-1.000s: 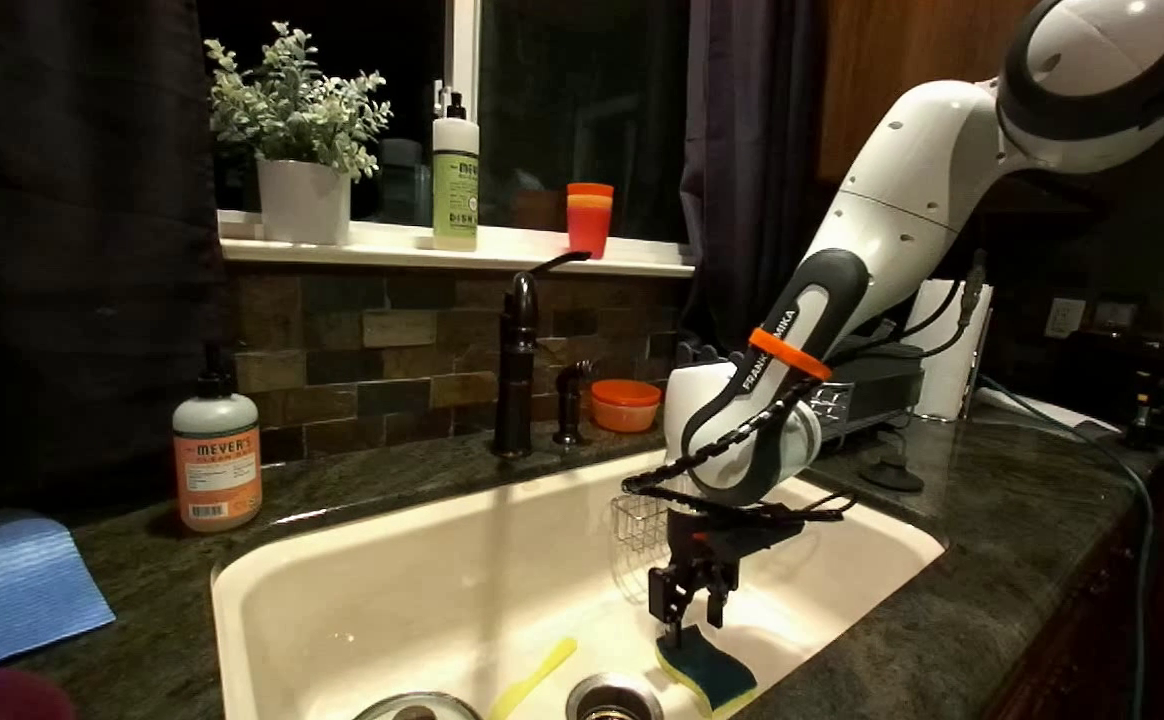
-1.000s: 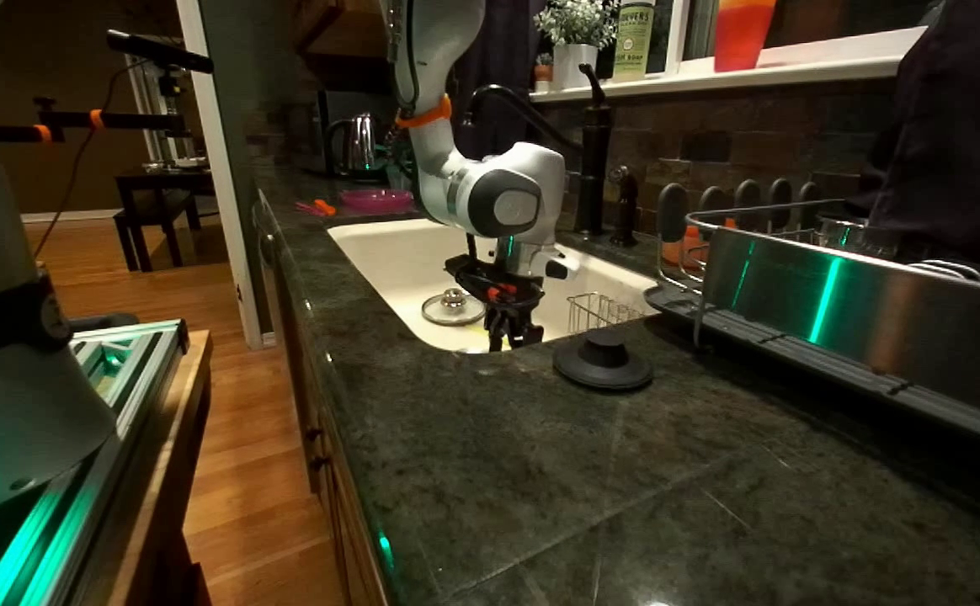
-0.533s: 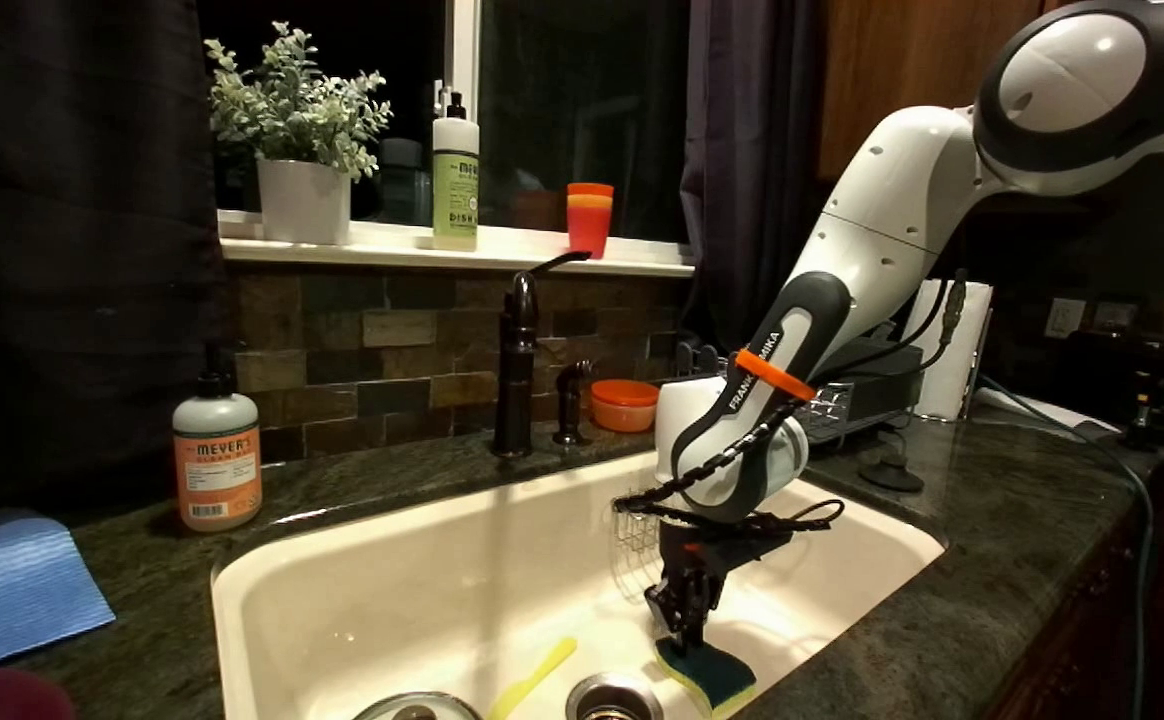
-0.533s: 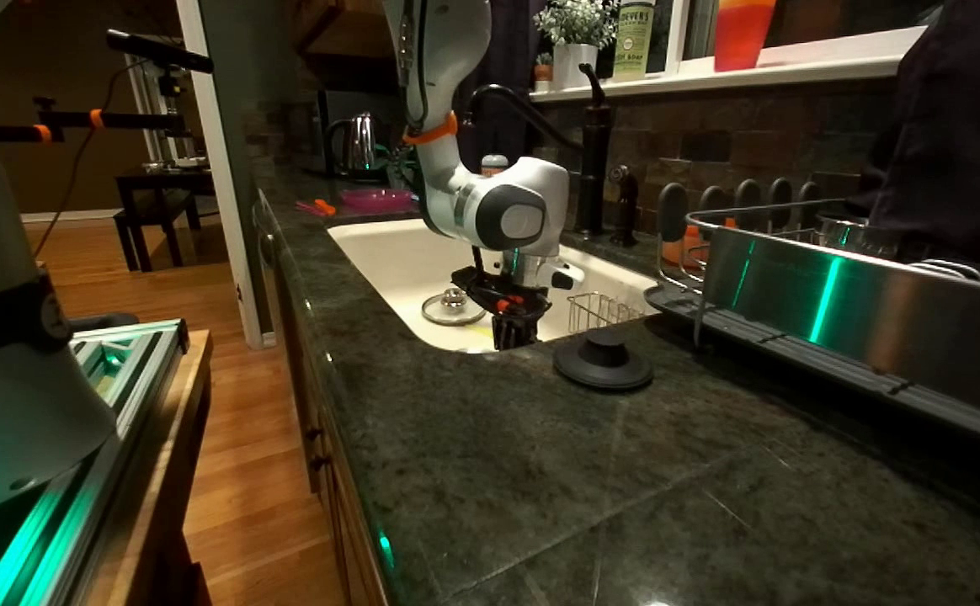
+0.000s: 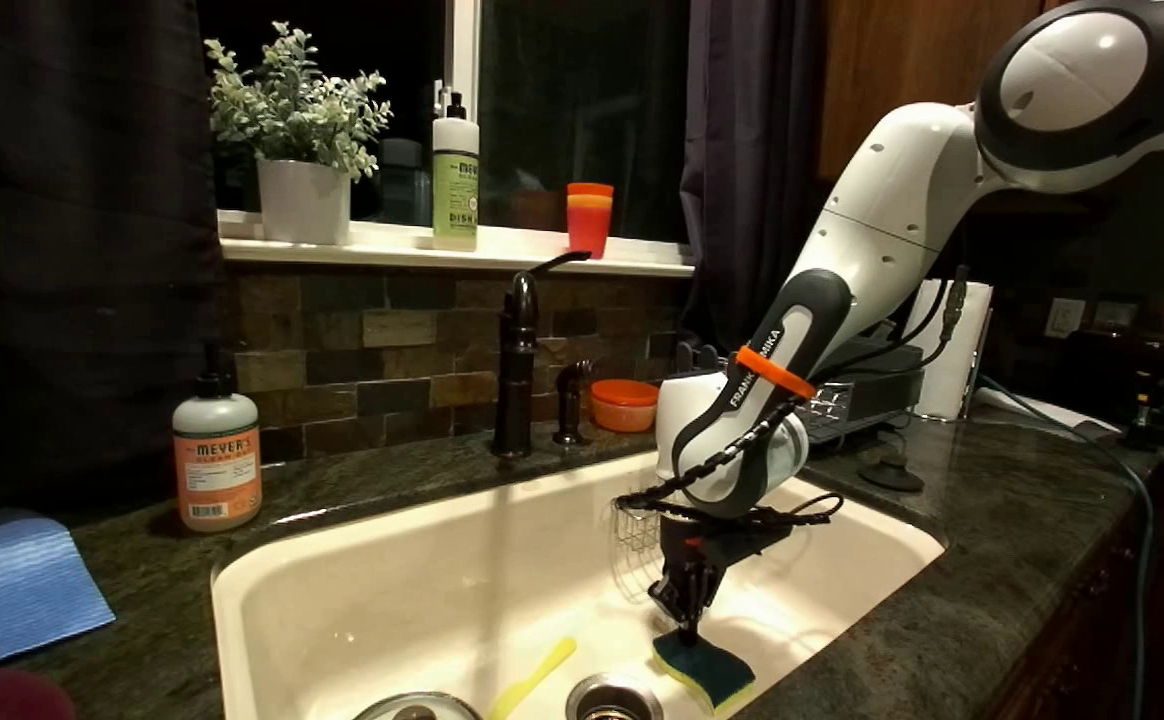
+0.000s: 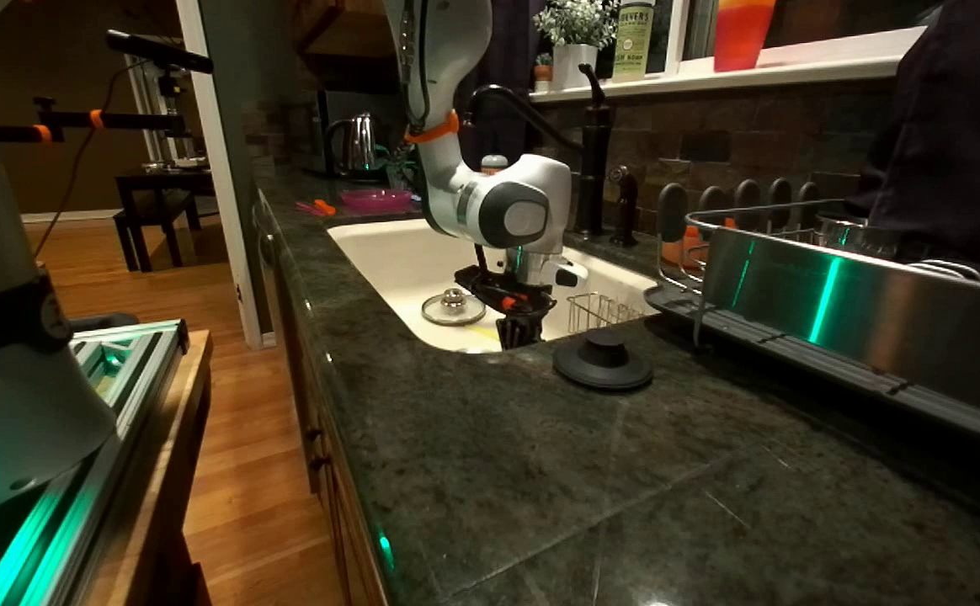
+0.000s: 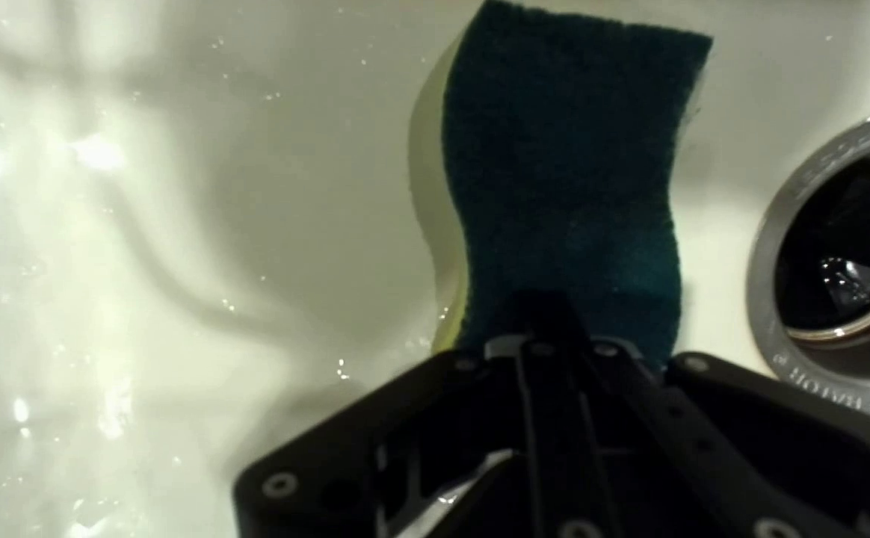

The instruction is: Put the sponge in the metal holder, on the sink

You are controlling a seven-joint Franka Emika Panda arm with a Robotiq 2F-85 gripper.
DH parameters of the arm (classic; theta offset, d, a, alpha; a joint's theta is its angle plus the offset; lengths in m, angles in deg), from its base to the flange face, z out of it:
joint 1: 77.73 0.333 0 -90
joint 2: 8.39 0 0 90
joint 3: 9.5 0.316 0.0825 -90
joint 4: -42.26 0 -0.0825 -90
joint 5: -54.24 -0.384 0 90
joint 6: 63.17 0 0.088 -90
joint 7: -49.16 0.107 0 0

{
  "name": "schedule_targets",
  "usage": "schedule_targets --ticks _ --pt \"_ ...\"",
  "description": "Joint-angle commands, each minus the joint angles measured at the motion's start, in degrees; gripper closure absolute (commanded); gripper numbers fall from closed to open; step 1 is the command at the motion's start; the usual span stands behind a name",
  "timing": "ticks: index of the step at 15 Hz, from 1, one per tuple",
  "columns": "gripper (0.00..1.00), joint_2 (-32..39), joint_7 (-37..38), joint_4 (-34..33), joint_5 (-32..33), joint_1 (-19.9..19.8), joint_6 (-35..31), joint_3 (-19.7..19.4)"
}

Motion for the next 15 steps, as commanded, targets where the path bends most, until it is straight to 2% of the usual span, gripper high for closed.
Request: schedule_targets --ticks 1,7,8,9,10,15 --pt "1.0 -2.3 0.8 1.0 0.0 1.0 1.4 -0.2" --pt "1.0 -7.6 1.3 2.8 0.9 2.4 5.8 -0.4" --pt "0.74 -7.5 0.5 2.3 0.7 2.0 6.7 0.2" --pt "0.73 -7.1 1.0 1.7 0.6 2.2 7.4 0.3" --pt "0.68 -6.4 2.4 1.0 0.4 2.8 8.1 0.2" --pt "0.31 -1.8 8.8 -1.4 1.7 7.2 6.4 -1.5"
